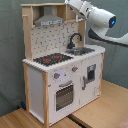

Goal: Play with the kitchen

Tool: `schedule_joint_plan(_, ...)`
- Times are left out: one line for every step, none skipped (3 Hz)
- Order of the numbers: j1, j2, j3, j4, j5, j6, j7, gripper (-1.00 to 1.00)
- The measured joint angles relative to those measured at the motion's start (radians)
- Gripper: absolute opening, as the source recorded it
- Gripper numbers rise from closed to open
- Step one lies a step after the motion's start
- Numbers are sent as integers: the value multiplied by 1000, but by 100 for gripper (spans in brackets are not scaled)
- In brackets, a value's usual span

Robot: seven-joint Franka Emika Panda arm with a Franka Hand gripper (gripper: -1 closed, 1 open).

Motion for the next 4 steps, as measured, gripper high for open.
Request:
schedule_joint_plan(-23, -48, 0, -2, 0, -32, 116, 100)
schedule_joint_plan(-43, -94, 0, -1, 0, -70, 228, 100)
schedule_joint_plan(-57, -138, -1, -1, 0, -115, 331, 100)
schedule_joint_plan(-65, -177, -4, -1, 0, -168, 424, 100)
